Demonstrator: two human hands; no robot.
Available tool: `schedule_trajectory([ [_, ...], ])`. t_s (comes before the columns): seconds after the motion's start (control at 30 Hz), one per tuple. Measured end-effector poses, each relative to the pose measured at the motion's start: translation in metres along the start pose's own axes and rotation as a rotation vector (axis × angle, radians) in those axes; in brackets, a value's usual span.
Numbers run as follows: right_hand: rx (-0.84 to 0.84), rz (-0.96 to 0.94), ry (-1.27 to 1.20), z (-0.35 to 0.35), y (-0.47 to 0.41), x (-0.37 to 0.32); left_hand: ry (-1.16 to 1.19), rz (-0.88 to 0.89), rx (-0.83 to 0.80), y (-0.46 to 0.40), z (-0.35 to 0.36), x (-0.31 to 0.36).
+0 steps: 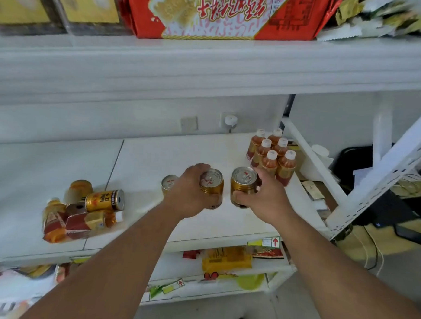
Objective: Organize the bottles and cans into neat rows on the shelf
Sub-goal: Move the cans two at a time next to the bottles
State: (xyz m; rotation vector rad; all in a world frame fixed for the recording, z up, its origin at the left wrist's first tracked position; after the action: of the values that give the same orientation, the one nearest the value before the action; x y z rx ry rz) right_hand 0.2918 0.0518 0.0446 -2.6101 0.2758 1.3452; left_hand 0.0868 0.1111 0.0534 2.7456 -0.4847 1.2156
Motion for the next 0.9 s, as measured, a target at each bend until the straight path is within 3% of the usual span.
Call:
schedule_trajectory([
  [0.17,0.005,-0.014,-0.012,-0.011,0.013,-0.007,0.069,-0.006,-0.085,0.021,0.017,-0.003],
  [0.9,-0.057,-0.082,-0.018,-0.053,-0.006,0.012,0.046,-0.071,0.07,0.024,0.036,0.047],
])
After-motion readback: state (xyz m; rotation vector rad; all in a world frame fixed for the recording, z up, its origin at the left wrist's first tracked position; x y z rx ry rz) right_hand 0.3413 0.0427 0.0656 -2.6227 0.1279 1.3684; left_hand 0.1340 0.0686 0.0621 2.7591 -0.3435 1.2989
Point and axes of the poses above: each hand's wrist, its own y-axis away from the middle knuckle, its own z-axis out of the palm, x = y × z, the point moved 6 cm from there along -y, towards the middle knuckle, and after that the axes turned 2 degrees about y, right-handed, at the moved point
